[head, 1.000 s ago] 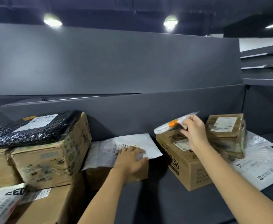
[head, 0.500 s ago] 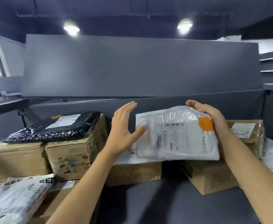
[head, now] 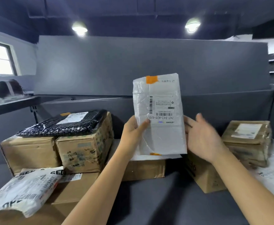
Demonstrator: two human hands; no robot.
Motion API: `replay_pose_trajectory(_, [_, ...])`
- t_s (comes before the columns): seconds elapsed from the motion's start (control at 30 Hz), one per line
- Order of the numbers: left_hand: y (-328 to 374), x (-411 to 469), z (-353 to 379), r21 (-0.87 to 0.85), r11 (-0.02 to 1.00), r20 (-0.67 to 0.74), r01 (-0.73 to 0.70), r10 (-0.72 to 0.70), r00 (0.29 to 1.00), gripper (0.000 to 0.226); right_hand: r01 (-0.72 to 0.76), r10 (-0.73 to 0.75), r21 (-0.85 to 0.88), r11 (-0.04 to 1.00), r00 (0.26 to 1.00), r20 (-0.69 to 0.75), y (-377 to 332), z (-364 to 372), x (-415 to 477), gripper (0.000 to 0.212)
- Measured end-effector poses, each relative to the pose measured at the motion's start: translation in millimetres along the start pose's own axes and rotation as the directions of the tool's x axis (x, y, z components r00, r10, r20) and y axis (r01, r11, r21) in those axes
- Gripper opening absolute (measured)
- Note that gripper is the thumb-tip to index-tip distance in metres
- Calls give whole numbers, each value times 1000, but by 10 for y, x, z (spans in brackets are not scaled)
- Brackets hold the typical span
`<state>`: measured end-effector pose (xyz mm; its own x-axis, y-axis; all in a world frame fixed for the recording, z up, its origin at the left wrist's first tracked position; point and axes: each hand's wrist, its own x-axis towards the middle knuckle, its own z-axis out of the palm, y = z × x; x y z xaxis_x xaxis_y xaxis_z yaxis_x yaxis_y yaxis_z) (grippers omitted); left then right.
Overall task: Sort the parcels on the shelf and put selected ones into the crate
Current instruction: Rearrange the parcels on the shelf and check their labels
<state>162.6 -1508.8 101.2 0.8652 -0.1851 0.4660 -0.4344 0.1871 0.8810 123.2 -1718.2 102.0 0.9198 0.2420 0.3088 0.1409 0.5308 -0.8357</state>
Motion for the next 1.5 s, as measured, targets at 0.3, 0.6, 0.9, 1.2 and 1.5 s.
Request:
replay_pose_trajectory(0.3, [-45, -136, 5, 5, 999, -71, 37, -36, 997, 17, 78, -114, -315, 946, 989, -96, 254, 152, -25, 32])
replay_pose_trajectory(0.6, [-50, -241, -34, 9, 999, -105, 49, -48, 993, 20, 71, -112, -305, 950, 987, -118, 326, 185, -33, 32])
replay_pose_trajectory(0.9, [-79, -315, -80, -7, 997, -117, 83, -83, 990, 22, 77, -146, -338, 938, 973, -181, 399, 143, -4, 34])
replay_pose_trajectory(1.2, [-189, -357, -182, 29, 979, -159, 203, -196, 968, 20, 34, -101, -316, 948, 974, -200, 480, 95, -31, 28])
replay_pose_trajectory(1.5, [-190, -239, -237, -55, 978, -281, 202, -210, 936, 16, -81, -16, -413, 907, 974, -226, 395, -75, -163, 23])
